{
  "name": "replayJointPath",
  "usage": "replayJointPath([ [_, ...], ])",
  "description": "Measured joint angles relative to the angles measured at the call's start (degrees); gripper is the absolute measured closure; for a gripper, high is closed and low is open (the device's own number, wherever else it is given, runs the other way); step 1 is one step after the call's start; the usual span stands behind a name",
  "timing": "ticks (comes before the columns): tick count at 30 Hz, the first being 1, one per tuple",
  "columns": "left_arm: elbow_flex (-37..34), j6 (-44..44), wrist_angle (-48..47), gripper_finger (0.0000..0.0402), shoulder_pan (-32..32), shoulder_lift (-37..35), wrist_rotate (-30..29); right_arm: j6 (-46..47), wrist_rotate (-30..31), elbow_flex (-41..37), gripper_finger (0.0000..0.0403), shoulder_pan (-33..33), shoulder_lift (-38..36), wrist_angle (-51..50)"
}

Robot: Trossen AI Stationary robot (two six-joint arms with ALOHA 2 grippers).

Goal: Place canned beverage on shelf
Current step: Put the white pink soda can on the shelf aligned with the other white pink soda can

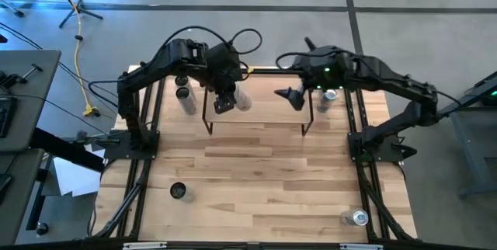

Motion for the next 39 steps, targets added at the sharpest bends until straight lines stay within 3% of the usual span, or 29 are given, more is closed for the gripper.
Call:
replayJointPath([
  [8,-0.75,0.26,0.27,0.0177,2.32,-0.23,1.52,0.79,-0.90,-0.02,0.0005,0.07,3.44,1.33],
  [17,-11.46,-1.16,0.06,0.0177,2.38,-1.33,1.42,-5.24,-3.03,-0.04,0.0005,0.70,7.07,5.90],
  [39,-12.33,-1.56,0.07,0.0176,2.23,-1.25,1.60,-6.23,-4.87,-0.07,0.0005,0.15,8.72,5.62],
])
